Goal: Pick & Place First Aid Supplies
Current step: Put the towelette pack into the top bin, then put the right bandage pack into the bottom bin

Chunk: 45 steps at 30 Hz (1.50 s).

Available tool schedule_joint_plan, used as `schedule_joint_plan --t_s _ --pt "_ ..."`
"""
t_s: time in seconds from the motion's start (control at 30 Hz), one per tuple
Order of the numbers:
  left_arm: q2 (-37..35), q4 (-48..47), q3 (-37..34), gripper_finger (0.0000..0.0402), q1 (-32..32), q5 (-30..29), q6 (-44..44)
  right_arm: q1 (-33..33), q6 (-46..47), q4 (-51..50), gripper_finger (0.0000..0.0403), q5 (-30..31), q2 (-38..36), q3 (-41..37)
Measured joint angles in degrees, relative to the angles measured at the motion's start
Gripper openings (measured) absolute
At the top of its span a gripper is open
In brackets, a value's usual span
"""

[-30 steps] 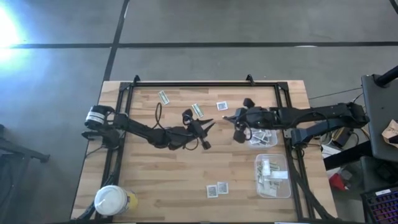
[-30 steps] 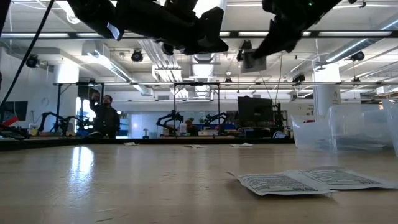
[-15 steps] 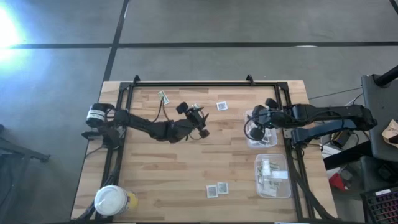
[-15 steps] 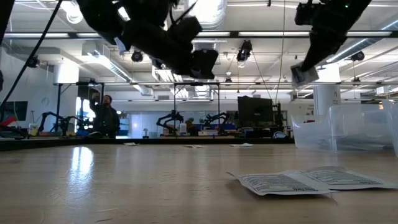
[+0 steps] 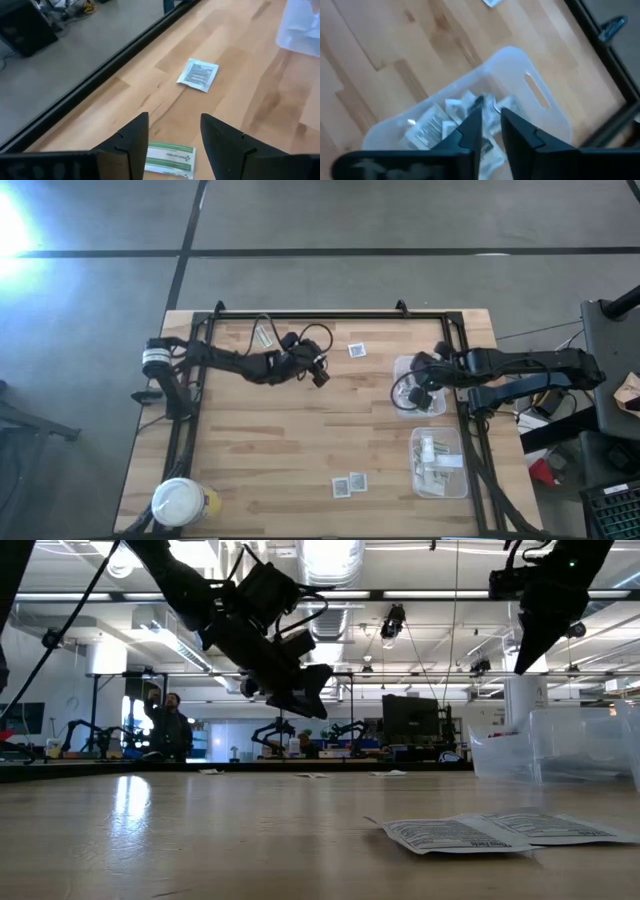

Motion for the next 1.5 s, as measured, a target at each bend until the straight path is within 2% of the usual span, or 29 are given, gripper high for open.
schedule_joint_plan --t_s 0.23,0.43,0.67,0.8,1.03,1.1,1.23,1.43,1.5 --pt "0.0 -0.1 0.0 0.0175 3.2 7.1 -1.0 0.0 2.3 -1.7 0.0124 3.7 0.6 -0.1" --pt "0.0 -0.9 0.0 0.0175 5.8 11.6 -0.8 0.0 2.9 -1.7 0.0145 3.9 0.6 -0.1" --pt "0.0 -1.5 0.3 0.0174 10.4 23.4 4.0 0.0 2.9 -1.3 0.0138 3.9 0.6 -0.1" --pt "0.0 -6.5 3.7 0.0174 12.7 29.7 4.7 0.0 2.9 0.0 0.0131 3.9 0.6 -0.1" --pt "0.0 -27.6 13.7 0.0175 13.4 32.6 15.1 0.0 2.9 0.4 0.0130 3.9 0.6 -0.1" --pt "0.0 -30.9 14.8 0.0175 13.4 32.6 16.9 0.0 2.9 0.4 0.0132 3.9 0.6 -0.1" --pt "1.2 -28.8 14.0 0.0175 13.3 33.2 17.6 0.0 2.9 0.9 0.0134 3.9 0.6 -0.1" --pt "6.5 -28.4 13.9 0.0175 13.2 39.7 24.3 0.0 2.9 1.1 0.0124 3.9 0.6 -0.1" --pt "7.9 -28.2 14.6 0.0175 13.2 40.1 26.1 0.0 3.1 1.1 0.0121 3.9 0.6 -0.1"
